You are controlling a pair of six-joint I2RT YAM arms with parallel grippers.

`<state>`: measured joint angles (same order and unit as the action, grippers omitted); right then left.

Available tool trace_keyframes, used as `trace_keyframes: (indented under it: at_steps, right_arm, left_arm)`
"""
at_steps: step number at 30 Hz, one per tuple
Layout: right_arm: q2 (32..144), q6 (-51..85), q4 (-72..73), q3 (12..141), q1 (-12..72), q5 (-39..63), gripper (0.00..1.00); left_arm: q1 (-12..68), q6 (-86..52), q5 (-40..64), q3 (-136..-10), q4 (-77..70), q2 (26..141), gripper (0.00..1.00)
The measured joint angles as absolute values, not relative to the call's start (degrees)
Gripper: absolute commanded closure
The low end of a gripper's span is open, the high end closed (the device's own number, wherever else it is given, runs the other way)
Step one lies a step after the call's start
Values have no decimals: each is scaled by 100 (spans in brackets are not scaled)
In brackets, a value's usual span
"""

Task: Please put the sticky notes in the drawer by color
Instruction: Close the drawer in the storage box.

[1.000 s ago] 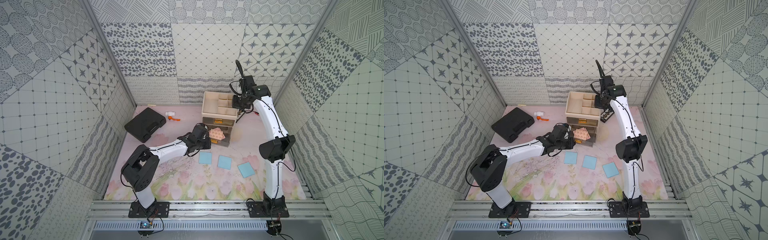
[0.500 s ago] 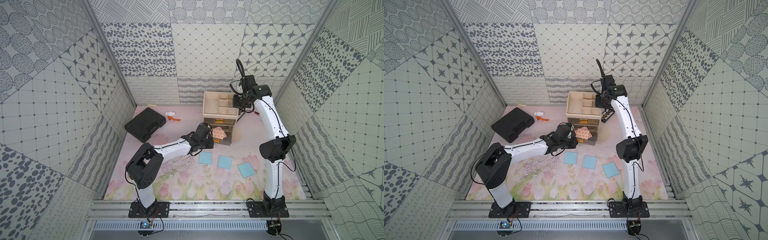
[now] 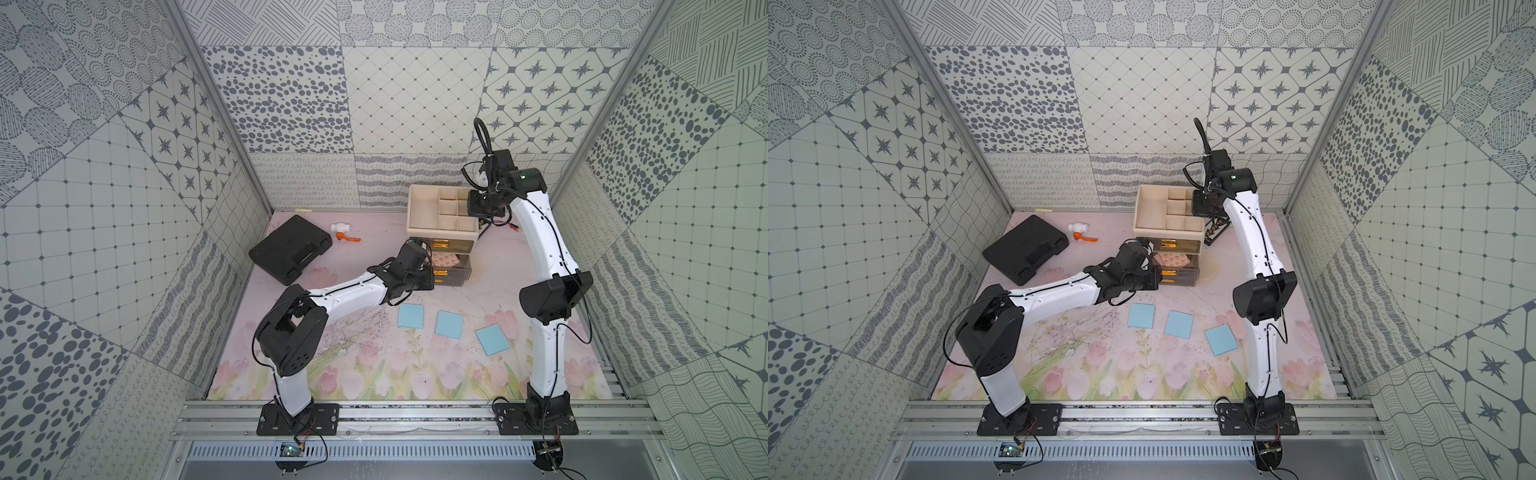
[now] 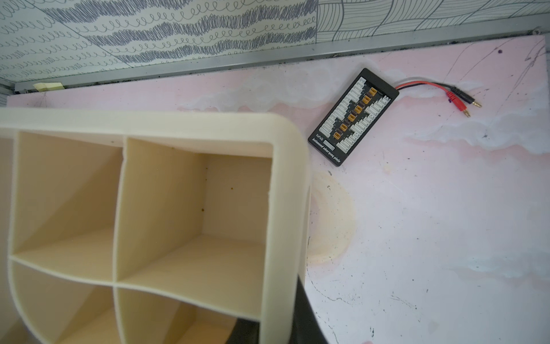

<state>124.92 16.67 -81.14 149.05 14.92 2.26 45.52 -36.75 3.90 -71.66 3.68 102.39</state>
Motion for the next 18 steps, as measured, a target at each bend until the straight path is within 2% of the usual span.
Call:
trace_keyframes:
  at_steps: [7, 18]
  right_arm:
    - [12492, 1761, -8383, 14986, 1494, 202, 100]
    - [12492, 1758, -8031, 14752, 1492, 196, 100]
  left_arm:
    - [4593, -3511, 311, -7262, 572, 10210, 85]
    - [4600, -3227, -78, -7345, 228, 10628, 83]
